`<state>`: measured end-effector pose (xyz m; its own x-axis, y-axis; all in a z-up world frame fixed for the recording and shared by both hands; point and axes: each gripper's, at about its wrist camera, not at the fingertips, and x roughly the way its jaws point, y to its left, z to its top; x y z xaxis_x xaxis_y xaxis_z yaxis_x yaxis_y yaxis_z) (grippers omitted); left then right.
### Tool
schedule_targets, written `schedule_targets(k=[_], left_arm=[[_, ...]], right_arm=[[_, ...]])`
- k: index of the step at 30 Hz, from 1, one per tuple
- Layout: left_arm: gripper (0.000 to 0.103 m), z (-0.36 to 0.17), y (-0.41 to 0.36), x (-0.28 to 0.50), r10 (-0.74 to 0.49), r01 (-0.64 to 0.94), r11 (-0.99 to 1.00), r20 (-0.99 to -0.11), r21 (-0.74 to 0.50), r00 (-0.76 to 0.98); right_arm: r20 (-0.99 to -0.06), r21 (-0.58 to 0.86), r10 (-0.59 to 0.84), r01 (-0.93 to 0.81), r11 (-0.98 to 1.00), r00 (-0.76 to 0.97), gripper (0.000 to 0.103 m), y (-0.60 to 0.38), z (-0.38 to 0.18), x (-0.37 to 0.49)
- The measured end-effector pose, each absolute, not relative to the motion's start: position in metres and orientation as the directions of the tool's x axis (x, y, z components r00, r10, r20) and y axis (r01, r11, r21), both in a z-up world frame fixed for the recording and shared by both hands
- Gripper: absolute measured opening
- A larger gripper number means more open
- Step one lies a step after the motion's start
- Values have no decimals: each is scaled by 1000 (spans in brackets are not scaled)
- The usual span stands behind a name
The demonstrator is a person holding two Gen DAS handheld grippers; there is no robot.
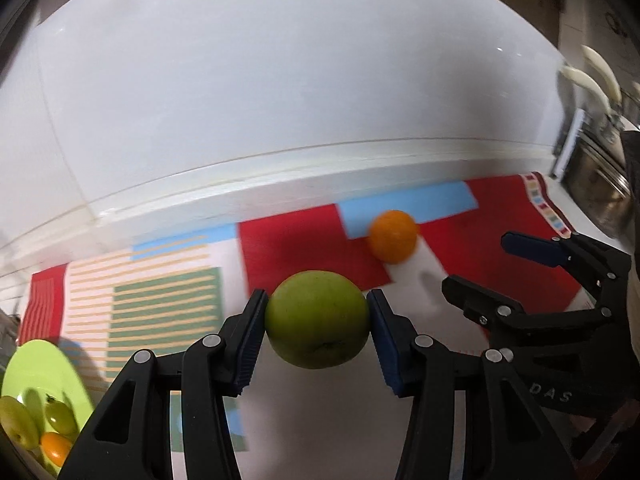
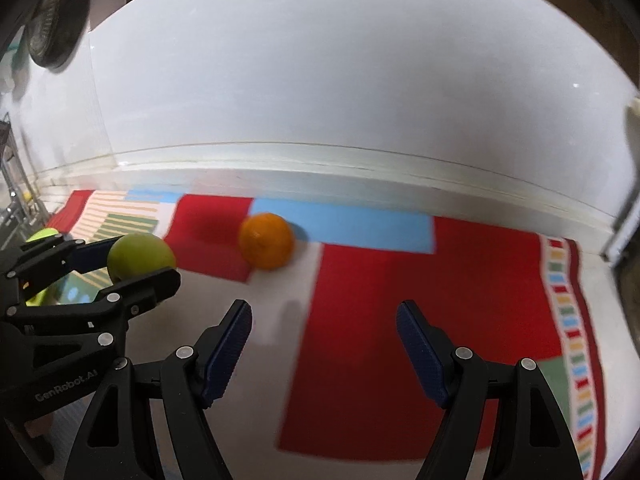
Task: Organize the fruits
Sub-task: 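Grasp the green apple with the left tool while the right tool grasps the orange, then carry the apple and orange onto the green plate and release both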
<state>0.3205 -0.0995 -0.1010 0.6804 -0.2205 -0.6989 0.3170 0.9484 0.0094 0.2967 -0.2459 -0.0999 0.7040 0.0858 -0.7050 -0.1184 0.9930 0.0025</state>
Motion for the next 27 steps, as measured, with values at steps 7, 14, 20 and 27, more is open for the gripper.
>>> schedule_targets(k=[7, 14, 20, 27], left_arm=[[50, -102, -81, 332, -168, 270, 962, -711, 32, 683], [50, -99, -73, 334, -162, 254, 967, -712, 23, 683], [50, -91, -64, 326, -168, 256, 967, -701, 22, 693], [50, -81, -59, 304, -188, 265, 964, -688, 7, 701]], right_arm=[[-735, 38, 141, -167, 985, 664, 68, -223, -107, 339], [-754, 63, 165, -180, 982, 636, 48, -214, -113, 361], [-755, 82, 182, -184, 979, 630, 43, -212, -112, 358], [-731, 56, 168, -188, 981, 661, 43, -207, -98, 331]])
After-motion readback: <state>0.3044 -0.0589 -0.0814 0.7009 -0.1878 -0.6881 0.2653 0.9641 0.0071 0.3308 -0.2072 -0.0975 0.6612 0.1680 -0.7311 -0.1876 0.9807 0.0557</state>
